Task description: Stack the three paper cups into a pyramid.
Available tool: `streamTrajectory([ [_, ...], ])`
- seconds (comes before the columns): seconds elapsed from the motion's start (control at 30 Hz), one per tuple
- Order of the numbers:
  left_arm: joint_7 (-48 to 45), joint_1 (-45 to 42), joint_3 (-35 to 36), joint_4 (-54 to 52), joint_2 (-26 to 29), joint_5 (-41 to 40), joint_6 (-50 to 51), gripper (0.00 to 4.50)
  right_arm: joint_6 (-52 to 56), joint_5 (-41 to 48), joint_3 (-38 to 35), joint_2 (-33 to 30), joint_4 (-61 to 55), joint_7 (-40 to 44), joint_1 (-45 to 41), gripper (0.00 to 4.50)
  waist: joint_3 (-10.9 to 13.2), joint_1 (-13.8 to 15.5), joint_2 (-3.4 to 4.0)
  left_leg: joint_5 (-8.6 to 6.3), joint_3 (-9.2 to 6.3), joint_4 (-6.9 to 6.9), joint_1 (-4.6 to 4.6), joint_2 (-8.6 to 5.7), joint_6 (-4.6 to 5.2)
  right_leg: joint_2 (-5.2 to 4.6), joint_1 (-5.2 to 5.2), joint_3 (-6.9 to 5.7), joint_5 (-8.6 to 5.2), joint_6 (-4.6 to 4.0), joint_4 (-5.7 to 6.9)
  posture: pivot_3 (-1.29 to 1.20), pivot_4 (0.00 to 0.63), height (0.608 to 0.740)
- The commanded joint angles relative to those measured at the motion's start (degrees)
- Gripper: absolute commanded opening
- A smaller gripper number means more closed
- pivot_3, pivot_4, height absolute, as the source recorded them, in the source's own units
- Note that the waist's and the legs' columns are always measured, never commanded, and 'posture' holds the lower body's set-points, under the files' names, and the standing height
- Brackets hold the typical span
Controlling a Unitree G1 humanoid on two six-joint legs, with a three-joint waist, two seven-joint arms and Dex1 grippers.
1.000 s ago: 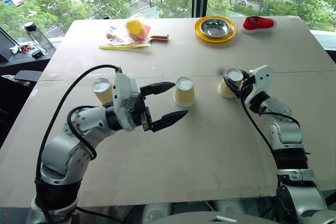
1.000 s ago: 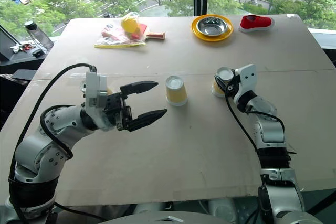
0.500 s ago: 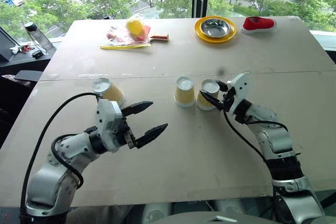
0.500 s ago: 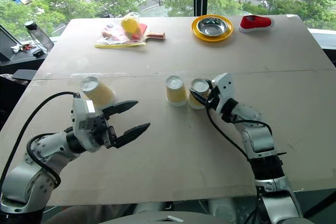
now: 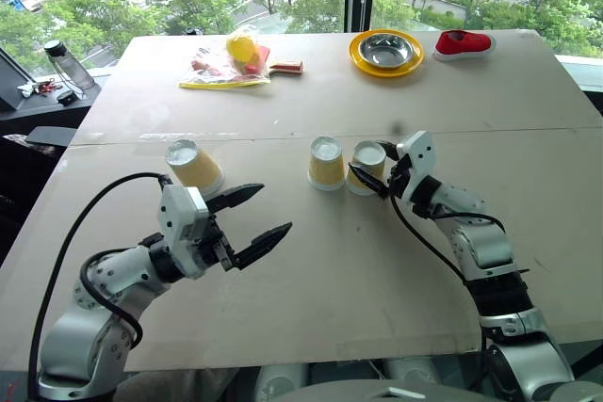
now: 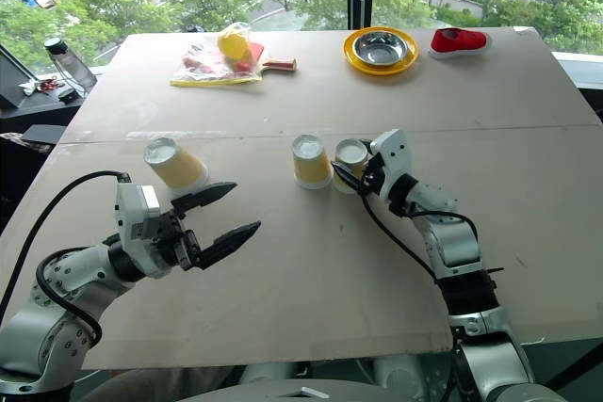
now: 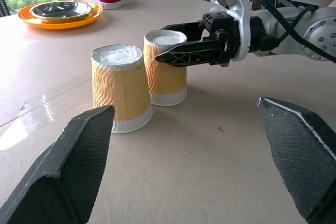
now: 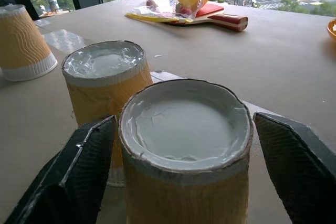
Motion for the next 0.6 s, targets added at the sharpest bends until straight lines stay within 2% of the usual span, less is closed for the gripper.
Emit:
streamTrajectory([
  [0.03,2.83,1.14,1.74,-1.87,-0.59,1.05,-0.64,4.5,0.86,2.64,-1.81,-0.95,-2.66,1.98,-0.12,4.49,0.0,0.0,0.0,0.0,0.01,0.0,0.0,0.0,0.0,0.0,0.0,0.01,0.0,0.0,0.0,0.0,0.15,0.74],
  [0.23,11.09,6.19,3.01,-4.61,-6.43,2.76,-2.34,4.5,4.15,8.53,-5.36,-8.65,-10.5,8.85,4.53,4.49,0.0,0.24,0.0,-0.01,-0.01,-0.01,-0.1,0.01,0.01,-0.08,0.0,-0.01,0.0,0.0,-0.11,0.0,0.15,0.74],
  [0.33,17.19,6.12,4.19,-2.15,-10.09,11.42,-8.7,4.5,9.95,14.43,-7.98,-15.51,-18.38,13.39,6.37,4.49,0.0,0.45,0.0,-0.01,-0.02,0.0,-0.1,-0.01,0.02,-0.09,0.01,-0.02,0.0,0.0,-0.1,0.0,0.15,0.74],
  [0.43,24.21,2.75,7.06,0.82,-13.41,15.49,-11.8,4.5,16.06,21.27,-11.04,-22.22,-24.66,17.21,7.1,4.49,-0.02,0.59,-0.03,-0.01,-0.04,0.01,-0.04,-0.02,0.02,-0.06,0.06,-0.02,0.01,-0.01,-0.07,0.0,0.15,0.74],
  [0.6,30.52,-1.51,8.84,6.41,-16.12,18.99,-12.92,4.5,17.18,31.07,-17.38,-23.71,-27.66,19.61,7.98,4.49,-0.11,0.66,-0.17,-0.01,-0.06,0.04,0.0,0.0,0.03,0.01,0.13,-0.07,0.01,-0.01,-0.08,0.0,0.15,0.74],
])
